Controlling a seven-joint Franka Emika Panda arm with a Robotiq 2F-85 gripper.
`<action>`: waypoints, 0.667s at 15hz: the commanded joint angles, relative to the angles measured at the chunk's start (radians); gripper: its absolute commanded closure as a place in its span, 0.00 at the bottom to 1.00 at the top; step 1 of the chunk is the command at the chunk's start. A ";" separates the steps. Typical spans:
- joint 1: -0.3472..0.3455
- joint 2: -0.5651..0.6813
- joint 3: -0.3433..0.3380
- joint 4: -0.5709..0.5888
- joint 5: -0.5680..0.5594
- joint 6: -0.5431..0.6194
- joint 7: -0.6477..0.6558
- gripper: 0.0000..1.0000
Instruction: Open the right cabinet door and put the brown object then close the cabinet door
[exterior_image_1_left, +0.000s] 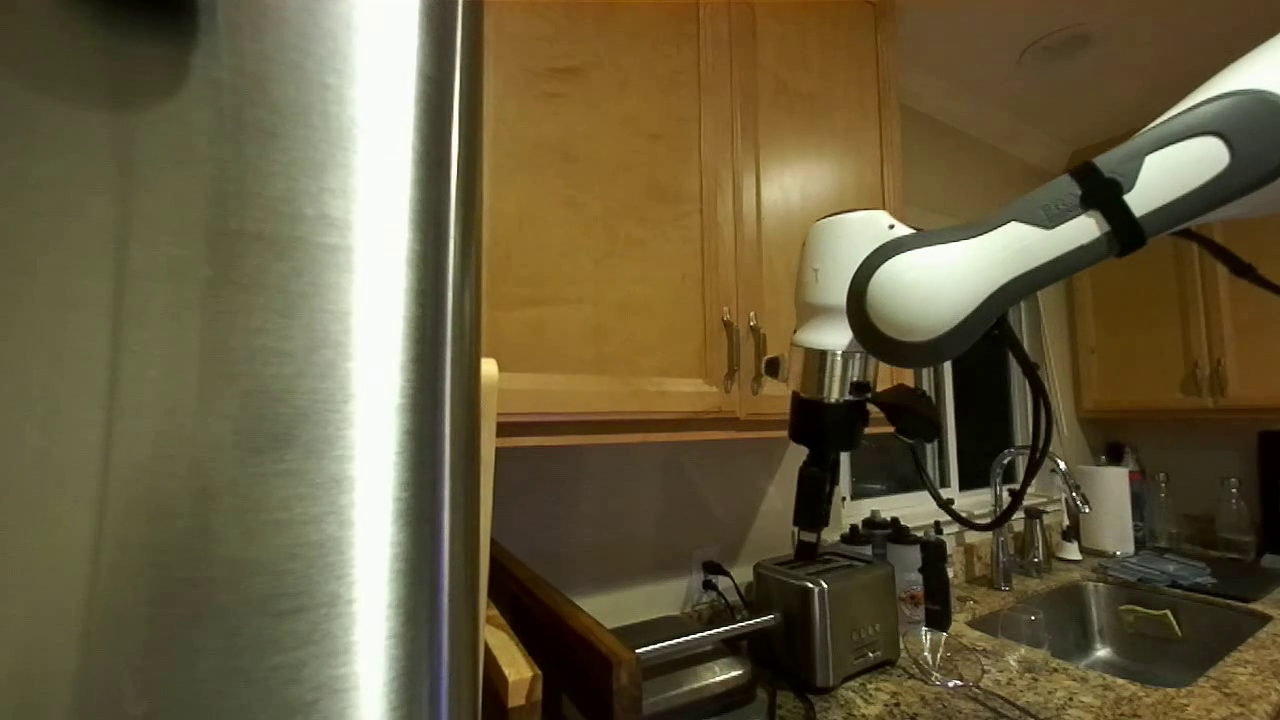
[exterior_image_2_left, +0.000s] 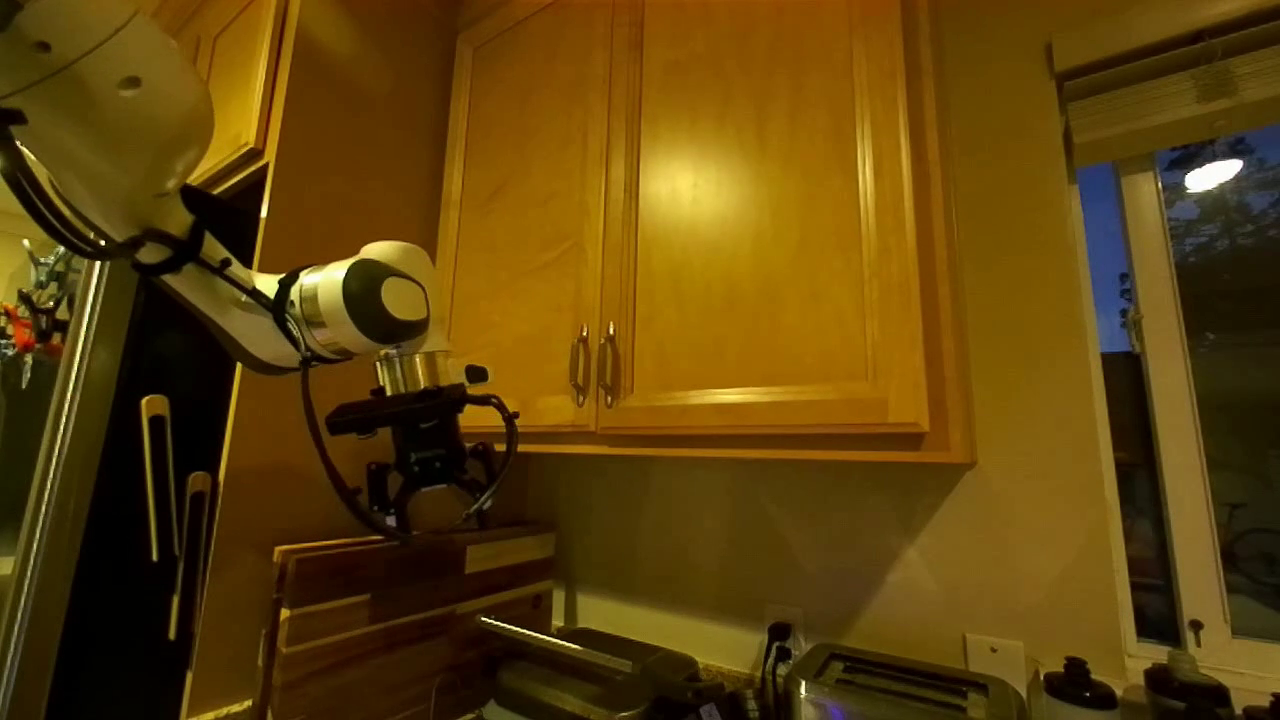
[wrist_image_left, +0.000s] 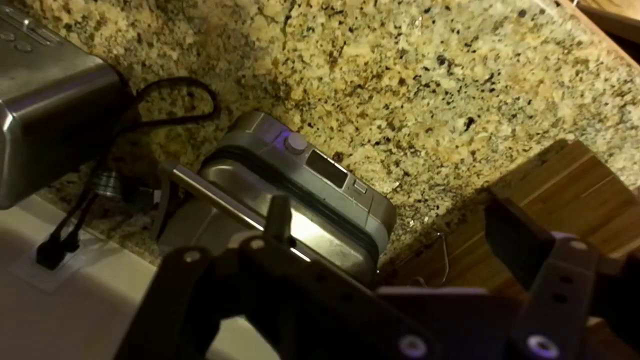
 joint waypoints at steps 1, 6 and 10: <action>-0.027 -0.050 -0.008 0.000 -0.035 0.044 0.026 0.00; -0.101 -0.109 -0.014 0.028 -0.053 0.045 0.154 0.00; -0.140 -0.111 -0.008 0.064 -0.056 0.069 0.243 0.00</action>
